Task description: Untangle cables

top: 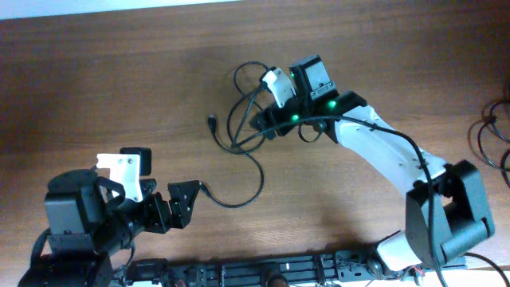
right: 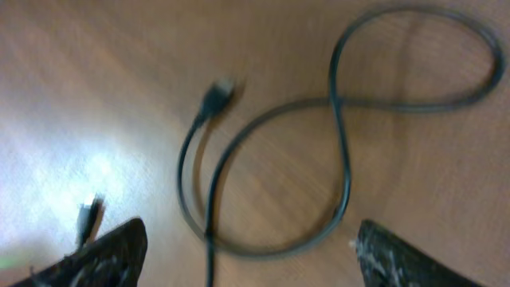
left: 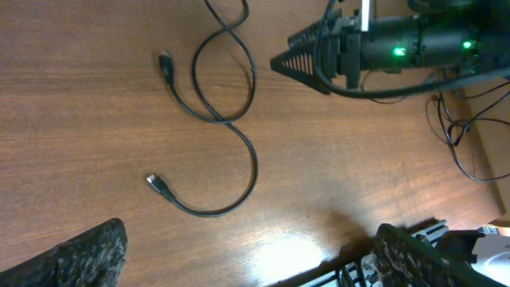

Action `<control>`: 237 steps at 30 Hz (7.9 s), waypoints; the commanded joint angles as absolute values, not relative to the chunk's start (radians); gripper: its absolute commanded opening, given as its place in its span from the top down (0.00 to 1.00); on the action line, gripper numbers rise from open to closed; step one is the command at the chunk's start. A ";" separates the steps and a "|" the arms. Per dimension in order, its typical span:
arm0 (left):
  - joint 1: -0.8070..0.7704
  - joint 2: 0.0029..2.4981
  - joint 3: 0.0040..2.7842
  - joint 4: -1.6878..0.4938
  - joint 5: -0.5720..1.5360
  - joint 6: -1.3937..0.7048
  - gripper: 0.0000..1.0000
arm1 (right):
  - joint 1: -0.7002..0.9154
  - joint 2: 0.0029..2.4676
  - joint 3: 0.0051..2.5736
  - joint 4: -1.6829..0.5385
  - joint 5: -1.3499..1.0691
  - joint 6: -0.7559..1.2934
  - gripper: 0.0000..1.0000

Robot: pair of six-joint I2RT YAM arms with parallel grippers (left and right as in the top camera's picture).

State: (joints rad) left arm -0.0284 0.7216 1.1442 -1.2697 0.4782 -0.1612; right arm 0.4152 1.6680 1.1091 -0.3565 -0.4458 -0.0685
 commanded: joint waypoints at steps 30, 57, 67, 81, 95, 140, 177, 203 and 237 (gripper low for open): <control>-0.023 0.720 1.144 -1.227 0.494 -0.163 0.01 | 0.438 2.023 1.120 0.104 -0.358 -0.044 0.97; -0.023 0.951 1.144 -0.995 0.384 -0.162 0.04 | 0.437 1.147 1.281 -0.419 -0.305 -0.022 0.96; -0.023 1.064 1.144 -0.995 0.385 -0.162 0.01 | 0.437 1.095 1.582 -0.728 -0.075 -0.194 0.96; -0.023 0.969 1.144 -1.003 0.407 -0.150 0.01 | 0.346 1.102 1.808 -0.755 0.535 -0.344 0.96; -0.023 0.821 1.151 -1.074 0.102 -0.099 0.01 | -0.160 1.093 1.808 -0.654 0.253 -0.306 0.97; -0.023 0.752 1.151 -1.334 0.114 -0.099 0.01 | -0.164 0.635 0.917 -0.164 0.208 -0.283 0.96; -0.023 0.752 1.151 -1.334 0.114 -0.099 0.01 | -1.015 1.333 0.967 0.300 -0.025 -0.226 0.96; -0.023 0.752 1.151 -1.334 0.114 -0.099 0.01 | -0.491 1.002 0.967 0.129 -0.776 0.304 0.01; -0.023 0.752 1.151 -1.334 0.114 -0.099 0.01 | -0.270 0.566 0.804 -0.878 0.115 0.263 0.23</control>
State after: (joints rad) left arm -0.0265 0.7536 1.1427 -1.3357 0.1219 -0.1120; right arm -0.2920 0.6479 0.8745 -0.8825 -0.1085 0.1375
